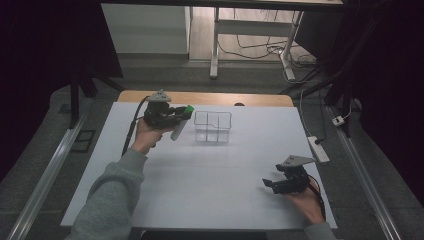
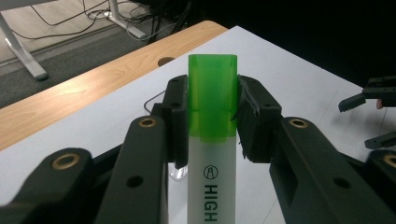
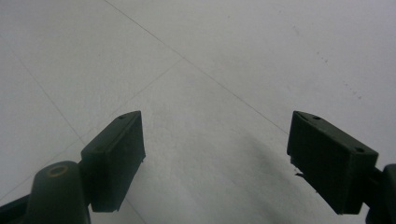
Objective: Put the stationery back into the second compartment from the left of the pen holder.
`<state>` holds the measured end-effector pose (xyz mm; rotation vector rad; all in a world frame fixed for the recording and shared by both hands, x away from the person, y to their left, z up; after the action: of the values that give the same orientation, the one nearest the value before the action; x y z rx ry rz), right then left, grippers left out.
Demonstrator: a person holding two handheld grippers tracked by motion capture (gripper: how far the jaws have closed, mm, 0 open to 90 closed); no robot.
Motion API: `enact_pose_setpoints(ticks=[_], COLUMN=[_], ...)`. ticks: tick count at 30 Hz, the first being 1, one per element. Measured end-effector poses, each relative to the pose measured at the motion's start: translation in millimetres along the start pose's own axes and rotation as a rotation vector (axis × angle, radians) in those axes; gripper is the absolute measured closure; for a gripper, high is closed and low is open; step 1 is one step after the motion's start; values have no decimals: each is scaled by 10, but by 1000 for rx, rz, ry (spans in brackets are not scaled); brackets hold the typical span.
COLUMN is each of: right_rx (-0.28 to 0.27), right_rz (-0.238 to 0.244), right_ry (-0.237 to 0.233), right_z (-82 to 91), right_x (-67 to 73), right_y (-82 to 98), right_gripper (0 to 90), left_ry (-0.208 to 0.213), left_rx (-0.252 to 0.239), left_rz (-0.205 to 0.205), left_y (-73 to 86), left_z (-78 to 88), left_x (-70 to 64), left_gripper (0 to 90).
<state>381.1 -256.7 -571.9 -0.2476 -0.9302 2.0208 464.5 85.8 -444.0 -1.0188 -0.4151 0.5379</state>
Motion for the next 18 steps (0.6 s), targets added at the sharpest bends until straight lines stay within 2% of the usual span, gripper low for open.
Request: enact_pose_setpoints(ticks=[18], right_rx=[0], right_rz=[-5], right_ry=[-1], right_z=[-2], right_x=[-9], right_y=[2], right_gripper=[182], left_ry=[11], left_rx=[5], left_rz=[-16], left_y=[-186], left_z=[-238], left_x=[-12], left_gripper=[666])
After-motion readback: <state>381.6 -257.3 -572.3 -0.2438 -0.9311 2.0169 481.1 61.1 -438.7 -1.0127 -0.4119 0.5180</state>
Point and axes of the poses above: each handheld gripper's, and its own axes: z roughly backward along the jaws, y roughly out of its underside, x roughly to its left, the point moved 9 cm from there along -z, roughly forward along the jaws, and after that the axes turned 14 degrees about -z, right-handed, at the moved point
